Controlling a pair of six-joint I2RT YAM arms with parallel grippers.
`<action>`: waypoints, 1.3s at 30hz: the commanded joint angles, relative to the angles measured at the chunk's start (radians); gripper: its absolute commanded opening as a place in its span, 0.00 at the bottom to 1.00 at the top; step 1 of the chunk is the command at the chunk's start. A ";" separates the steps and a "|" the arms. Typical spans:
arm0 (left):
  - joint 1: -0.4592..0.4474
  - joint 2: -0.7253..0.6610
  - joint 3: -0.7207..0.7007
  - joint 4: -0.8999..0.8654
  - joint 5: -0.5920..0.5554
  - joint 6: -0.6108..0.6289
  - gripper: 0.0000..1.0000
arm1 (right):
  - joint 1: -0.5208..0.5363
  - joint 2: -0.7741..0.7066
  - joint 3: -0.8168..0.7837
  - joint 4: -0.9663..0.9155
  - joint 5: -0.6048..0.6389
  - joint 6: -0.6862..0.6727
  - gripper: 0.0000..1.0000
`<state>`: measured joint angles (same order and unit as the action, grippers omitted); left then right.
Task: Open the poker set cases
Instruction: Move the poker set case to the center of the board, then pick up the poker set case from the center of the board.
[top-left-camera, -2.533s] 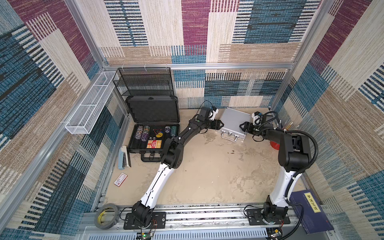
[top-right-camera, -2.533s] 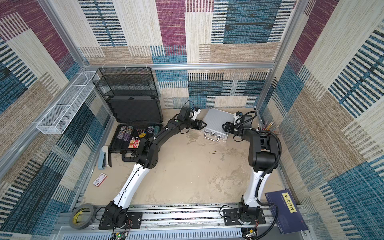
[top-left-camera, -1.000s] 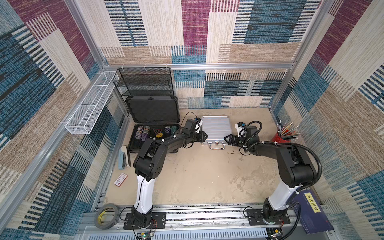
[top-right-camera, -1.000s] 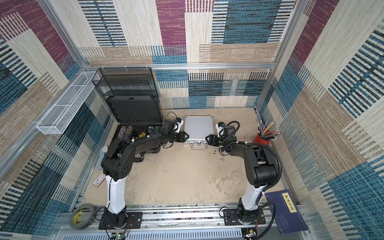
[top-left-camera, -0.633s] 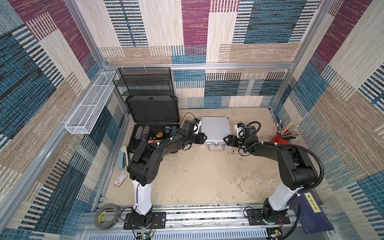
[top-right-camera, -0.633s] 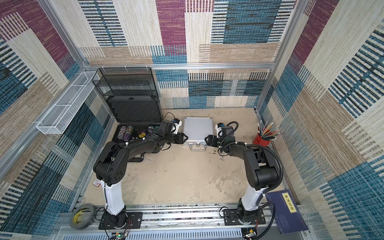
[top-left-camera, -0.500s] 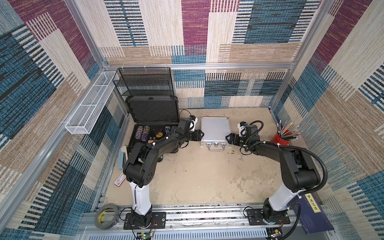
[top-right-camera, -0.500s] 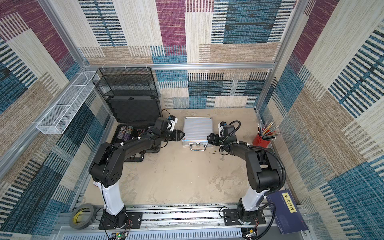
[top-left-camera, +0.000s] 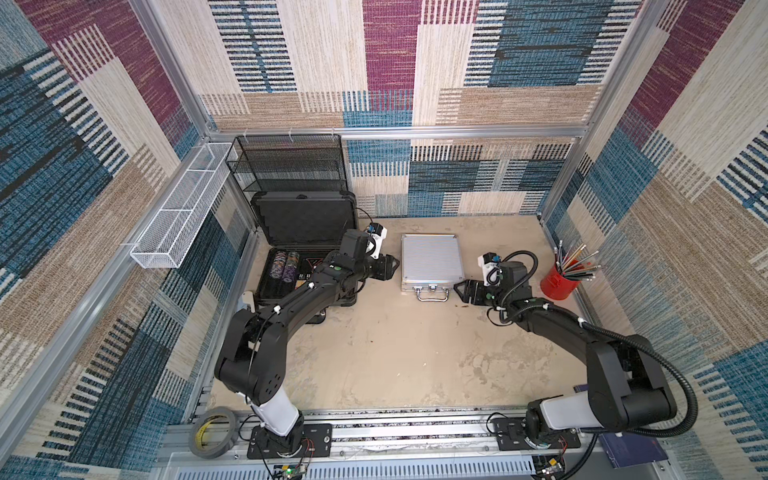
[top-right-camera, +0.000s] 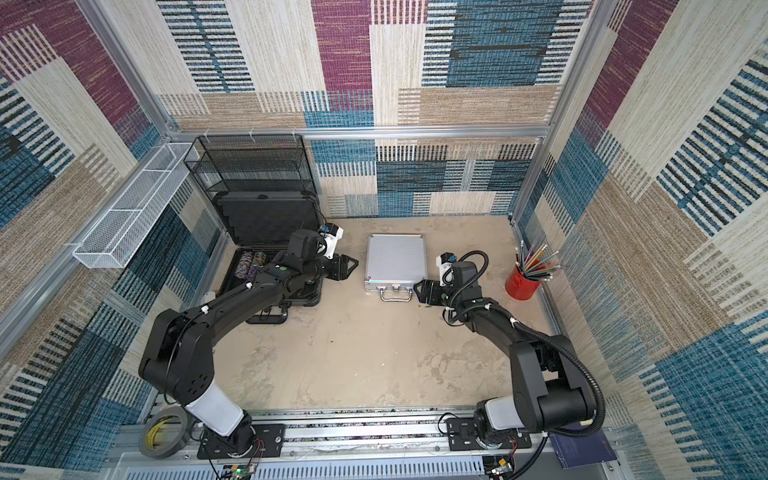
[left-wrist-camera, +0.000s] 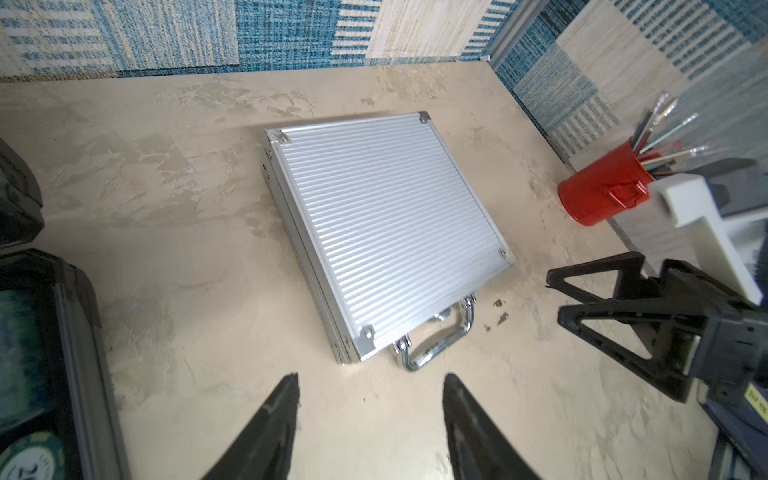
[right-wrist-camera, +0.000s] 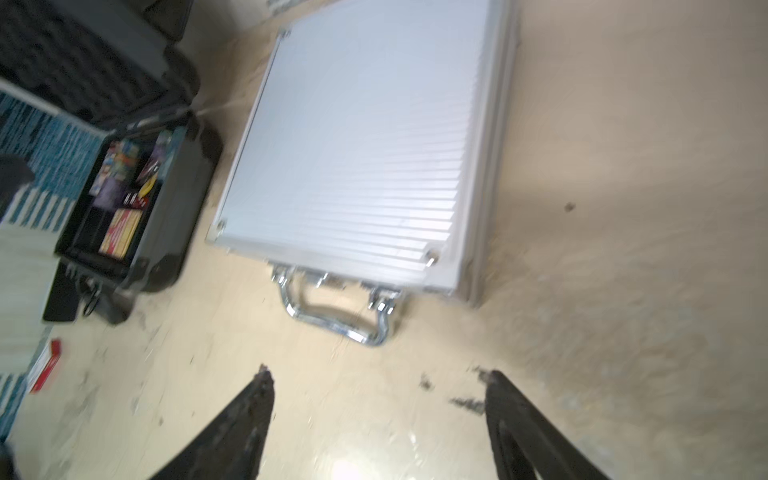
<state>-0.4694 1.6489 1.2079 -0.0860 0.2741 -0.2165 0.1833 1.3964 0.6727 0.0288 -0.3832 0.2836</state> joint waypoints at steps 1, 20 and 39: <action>-0.015 -0.075 -0.052 -0.075 -0.006 0.111 0.58 | 0.023 -0.034 -0.068 0.099 -0.093 0.038 0.79; -0.088 -0.098 -0.140 -0.075 -0.036 0.115 0.55 | 0.057 0.246 -0.021 0.309 -0.128 0.082 0.77; -0.089 -0.095 -0.160 -0.066 -0.071 0.119 0.52 | 0.079 0.362 -0.007 0.468 -0.148 0.179 0.73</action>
<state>-0.5587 1.5520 1.0508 -0.1535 0.2131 -0.1287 0.2615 1.7557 0.6655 0.4351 -0.5220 0.4297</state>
